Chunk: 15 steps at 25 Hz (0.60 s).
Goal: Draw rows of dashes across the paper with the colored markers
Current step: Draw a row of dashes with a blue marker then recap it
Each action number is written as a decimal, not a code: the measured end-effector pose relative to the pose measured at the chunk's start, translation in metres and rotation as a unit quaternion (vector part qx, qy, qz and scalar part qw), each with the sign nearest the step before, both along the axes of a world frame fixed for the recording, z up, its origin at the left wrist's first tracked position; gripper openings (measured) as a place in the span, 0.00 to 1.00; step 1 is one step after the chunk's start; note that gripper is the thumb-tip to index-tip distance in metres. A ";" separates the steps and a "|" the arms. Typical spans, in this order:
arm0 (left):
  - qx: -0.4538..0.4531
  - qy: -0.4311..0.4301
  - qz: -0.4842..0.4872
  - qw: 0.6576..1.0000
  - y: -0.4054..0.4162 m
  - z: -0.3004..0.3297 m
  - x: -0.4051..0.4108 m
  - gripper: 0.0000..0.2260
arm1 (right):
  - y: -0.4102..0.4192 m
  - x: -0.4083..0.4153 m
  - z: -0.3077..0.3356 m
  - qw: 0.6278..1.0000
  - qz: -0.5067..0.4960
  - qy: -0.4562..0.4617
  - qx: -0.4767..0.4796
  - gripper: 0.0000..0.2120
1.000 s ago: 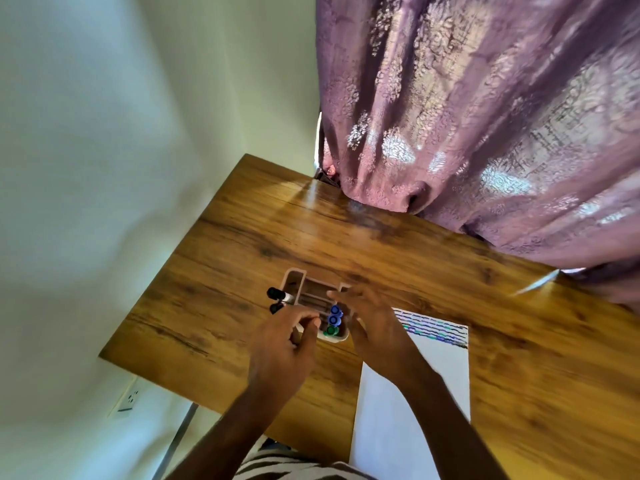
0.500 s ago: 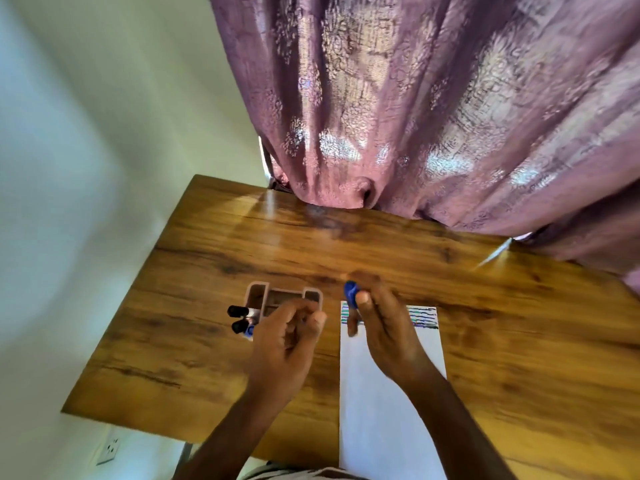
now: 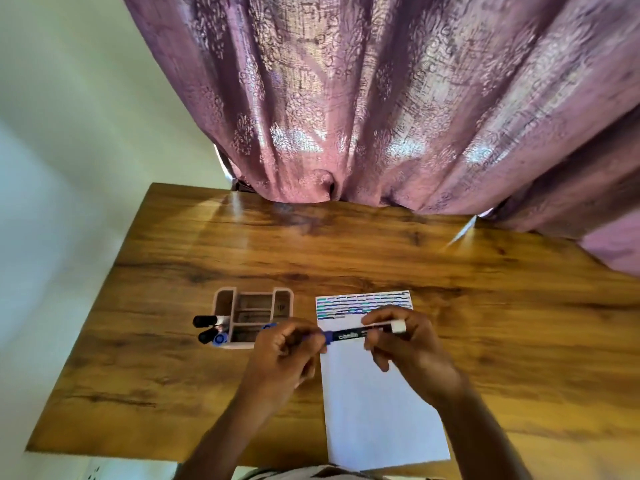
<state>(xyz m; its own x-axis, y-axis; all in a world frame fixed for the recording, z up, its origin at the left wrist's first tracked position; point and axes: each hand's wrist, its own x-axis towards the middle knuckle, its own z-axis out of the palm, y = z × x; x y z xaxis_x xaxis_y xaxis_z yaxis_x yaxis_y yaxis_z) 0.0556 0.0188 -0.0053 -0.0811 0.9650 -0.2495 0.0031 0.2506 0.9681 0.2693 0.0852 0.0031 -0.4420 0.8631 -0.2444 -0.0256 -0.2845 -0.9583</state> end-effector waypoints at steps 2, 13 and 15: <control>-0.020 0.037 -0.095 0.995 -0.003 -0.002 0.007 0.05 | -0.007 -0.007 -0.006 0.994 -0.050 0.066 -0.070 0.06; -0.188 -0.111 -0.118 0.969 -0.001 0.019 0.040 0.14 | -0.030 -0.034 -0.020 0.978 -0.195 -0.077 0.005 0.21; -0.229 -0.136 -0.104 0.958 -0.010 0.009 0.034 0.14 | -0.014 -0.014 -0.033 0.954 -0.270 -0.127 0.017 0.19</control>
<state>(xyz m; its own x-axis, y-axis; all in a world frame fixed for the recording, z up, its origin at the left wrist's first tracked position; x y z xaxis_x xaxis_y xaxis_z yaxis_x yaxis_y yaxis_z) 0.0898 0.0091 0.0037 0.2293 0.7377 -0.6351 -0.1385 0.6705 0.7288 0.2557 0.0716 -0.0300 0.1381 0.9578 -0.2521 0.0746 -0.2638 -0.9617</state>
